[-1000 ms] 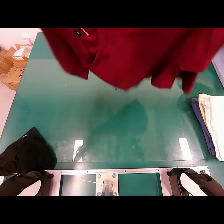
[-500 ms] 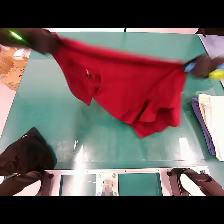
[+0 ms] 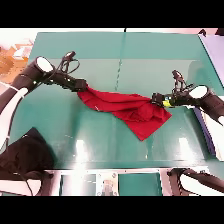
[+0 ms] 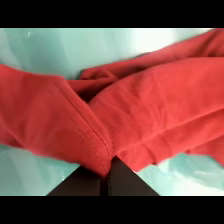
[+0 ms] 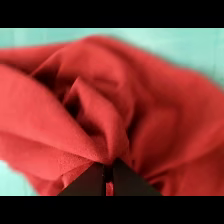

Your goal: Fold the shirts.

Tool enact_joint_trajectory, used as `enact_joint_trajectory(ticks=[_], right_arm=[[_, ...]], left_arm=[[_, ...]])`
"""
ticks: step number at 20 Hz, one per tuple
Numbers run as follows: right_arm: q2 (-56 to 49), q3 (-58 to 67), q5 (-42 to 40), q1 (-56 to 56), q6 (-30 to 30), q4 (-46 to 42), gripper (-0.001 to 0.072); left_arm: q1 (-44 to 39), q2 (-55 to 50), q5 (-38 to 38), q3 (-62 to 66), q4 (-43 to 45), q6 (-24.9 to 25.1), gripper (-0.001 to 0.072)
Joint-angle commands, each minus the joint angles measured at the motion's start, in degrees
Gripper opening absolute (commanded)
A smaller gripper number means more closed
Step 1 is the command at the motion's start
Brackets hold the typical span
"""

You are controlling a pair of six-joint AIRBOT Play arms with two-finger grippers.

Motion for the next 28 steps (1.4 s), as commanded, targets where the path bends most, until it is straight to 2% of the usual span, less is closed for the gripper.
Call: enact_joint_trajectory(ticks=[1, 2, 3, 5, 8, 12, 14, 15, 17, 20, 23, 24, 25, 26, 27, 28], right_arm=[[-2.6, 5.6, 3.6, -4.2, -1.2, 0.0, 0.0186], [-2.6, 8.5, 7.8, -6.4, -1.2, 0.0, 0.0356], [-2.6, 11.7, 13.0, -8.8, -1.2, 0.0, 0.0372], [-1.6, 15.7, 21.4, -13.3, -0.9, -0.2, 0.0371], [3.0, 12.7, 26.8, -18.4, 3.9, -4.5, 0.0370], [13.2, -5.4, 28.2, -19.5, 8.1, -5.8, 0.0371], [16.5, -15.4, 28.0, -18.0, 8.3, -4.8, 0.0373], [16.8, -19.6, 27.4, -16.7, 8.2, -3.4, 0.0375], [16.6, -27.1, 22.1, -12.6, 8.1, 0.7, 0.0446], [15.5, -32.3, 12.0, -3.9, 5.4, 11.0, 0.0450], [12.3, -31.2, 1.9, 4.7, 5.4, 15.1, 0.0448], [11.0, -30.2, -0.9, 6.6, 5.2, 15.3, 0.0427], [9.8, -29.2, -2.7, 7.7, 5.2, 15.3, 0.0369], [8.7, -28.1, -3.5, 8.1, 4.8, 15.3, 0.0252], [7.8, -26.6, -3.3, 8.1, 3.0, 15.2, 0.0089], [7.7, -25.1, -2.9, 8.0, 2.0, 14.5, 0.0016]], left_arm=[[0.0, -2.6, 3.3, -0.2, -1.7, 0.1, 0.0022], [0.0, -2.6, 3.0, 0.4, -1.6, 0.1, 0.0022], [0.0, -2.6, 2.6, 1.0, -1.5, 0.1, 0.0022], [0.0, -2.6, 1.7, 1.9, -0.9, 0.1, 0.0023], [0.0, -2.5, 1.2, 2.0, -0.7, 0.1, 0.0022], [0.0, -2.5, 0.8, 2.0, -0.7, 0.1, 0.0022], [0.0, -2.5, 0.7, 2.0, -0.7, 0.1, 0.0022], [0.0, -2.5, 0.7, 2.0, -0.7, 0.1, 0.0023], [0.0, -2.5, 0.7, 2.0, -0.7, 0.1, 0.0023], [0.0, -2.5, 0.1, 2.0, -0.7, 0.1, 0.0023], [0.0, -2.5, -1.0, 2.0, -0.8, 0.1, 0.0023], [0.0, -2.5, -1.4, 2.0, -0.7, 0.1, 0.0022], [0.0, -2.5, -1.8, 2.0, -0.7, 0.1, 0.0022], [0.0, -2.5, -2.2, 2.0, -0.7, 0.1, 0.0023], [0.0, -2.5, -2.6, 2.0, -0.7, 0.1, 0.0023], [0.1, -2.4, -3.0, 2.1, -0.7, 0.0, 0.0022]])
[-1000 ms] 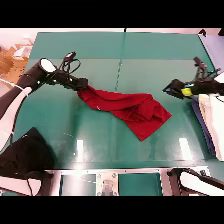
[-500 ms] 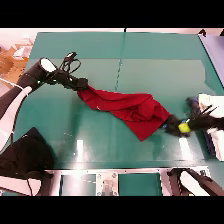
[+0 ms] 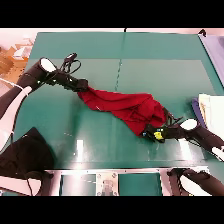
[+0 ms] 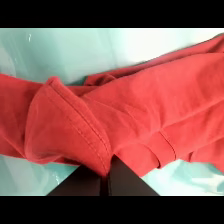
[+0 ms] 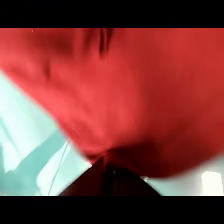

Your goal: Fold the shirts.

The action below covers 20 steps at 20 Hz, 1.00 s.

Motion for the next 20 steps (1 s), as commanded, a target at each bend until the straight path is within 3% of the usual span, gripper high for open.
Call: enact_joint_trajectory(ticks=[1, 7, 12, 16, 20], right_arm=[[-1.8, 4.4, -2.5, 2.2, -2.8, 0.2, 0.0015], [3.1, 30.2, 15.9, -6.8, -2.7, -6.7, 0.0014], [7.3, 65.8, 23.6, -21.2, 2.2, -6.5, 0.0013], [7.5, 88.1, 24.9, -25.4, 5.6, -6.5, 0.0014], [10.0, 96.3, 23.6, -25.4, 6.1, -6.9, 0.0013]], left_arm=[[0.2, 0.2, -1.8, 0.5, 0.1, -0.3, 0.0022], [6.9, 1.8, -12.6, 19.1, 0.0, -9.4, 0.0022], [14.1, 6.1, -19.2, 38.1, -2.1, -23.7, 0.0023], [16.8, 14.8, -15.9, 41.3, -9.5, -24.0, 0.0023], [16.8, 25.6, -11.5, 41.3, -9.3, -21.6, 0.0023]])
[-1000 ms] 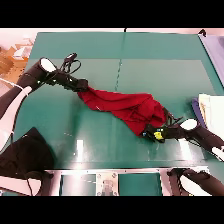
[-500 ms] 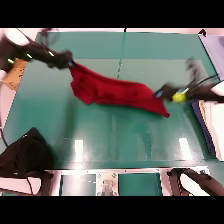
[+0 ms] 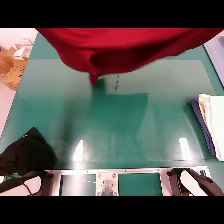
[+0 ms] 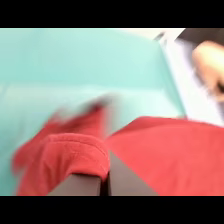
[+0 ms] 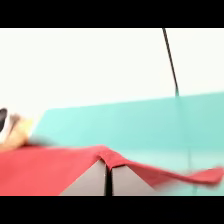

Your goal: Fold the shirts.

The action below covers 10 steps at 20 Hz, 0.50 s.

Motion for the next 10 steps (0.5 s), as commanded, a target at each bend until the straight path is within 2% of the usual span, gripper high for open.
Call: enact_joint_trajectory(ticks=[1, 5, 8, 10], right_arm=[[2.8, 7.5, -1.3, -1.0, 1.4, -2.4, 0.0013], [4.5, 7.0, -1.3, -1.0, 2.5, -9.2, 0.0013], [4.5, 2.5, -1.0, -0.9, 2.4, -8.4, 0.0013], [4.5, -4.0, -1.1, -0.7, 2.4, -7.3, 0.0013]], left_arm=[[0.7, 9.4, 5.3, 1.0, -1.1, 2.0, 0.0023], [0.7, 17.6, 12.1, 1.0, 3.8, 3.4, 0.0023], [0.7, 17.7, 9.5, 0.5, 5.3, 3.4, 0.0023], [0.7, 17.6, 8.7, -4.6, 5.2, 3.5, 0.0023]])
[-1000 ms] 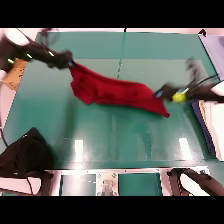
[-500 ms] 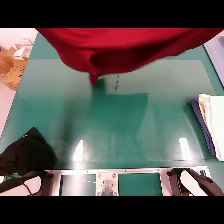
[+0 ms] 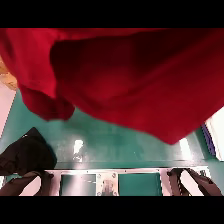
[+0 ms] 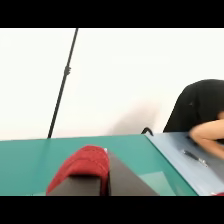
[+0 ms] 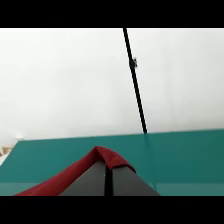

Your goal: Fold the shirts.

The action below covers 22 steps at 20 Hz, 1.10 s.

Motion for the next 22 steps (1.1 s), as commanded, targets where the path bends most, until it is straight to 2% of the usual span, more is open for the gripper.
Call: enact_joint_trajectory(ticks=[1, 5, 8, 10, 12, 15, 17, 19, 20, 21, 22], right_arm=[[0.1, -9.7, -0.1, 0.2, -0.1, 0.7, 0.0014], [-0.4, -30.1, -5.0, 0.2, -3.5, 3.1, 0.0014], [-4.2, -42.1, -10.4, 0.2, -6.0, 3.8, 0.0013], [-9.9, -45.7, -13.7, 0.2, -7.3, 4.2, 0.0013], [-16.5, -45.9, -16.8, 0.2, -9.6, 6.7, 0.0014], [-27.3, -45.0, -21.8, 0.2, -13.7, 13.1, 0.0014], [-34.3, -44.2, -22.0, 0.5, -15.4, 15.4, 0.0014], [-39.5, -44.0, -22.0, 0.6, -16.6, 15.3, 0.0016], [-41.0, -44.0, -21.9, 0.3, -17.0, 15.2, 0.0034], [-41.6, -44.0, -21.4, -0.4, -17.2, 15.0, 0.0191], [-41.5, -43.8, -20.0, -1.7, -18.5, 14.6, 0.0307]], left_arm=[[0.0, 0.9, -0.4, -7.3, 1.3, 0.8, 0.0023], [-0.1, 0.9, 4.8, -26.1, 0.4, 4.3, 0.0023], [-3.5, -0.6, 16.0, -41.4, 0.3, 7.8, 0.0023], [-7.6, -6.2, 21.9, -46.9, 0.0, 10.0, 0.0023], [-12.2, -14.9, 26.8, -47.6, -1.5, 12.9, 0.0023], [-16.3, -28.8, 34.8, -45.6, -10.3, 17.6, 0.0022], [-16.7, -36.6, 33.9, -42.6, -15.4, 20.0, 0.0023], [-16.7, -40.8, 31.4, -39.9, -16.0, 19.9, 0.0044], [-16.4, -41.0, 30.6, -39.3, -15.6, 20.2, 0.0313], [-15.6, -40.9, 28.9, -38.1, -15.6, 21.1, 0.0626], [-14.2, -40.9, 25.0, -36.0, -15.4, 21.6, 0.0672]])
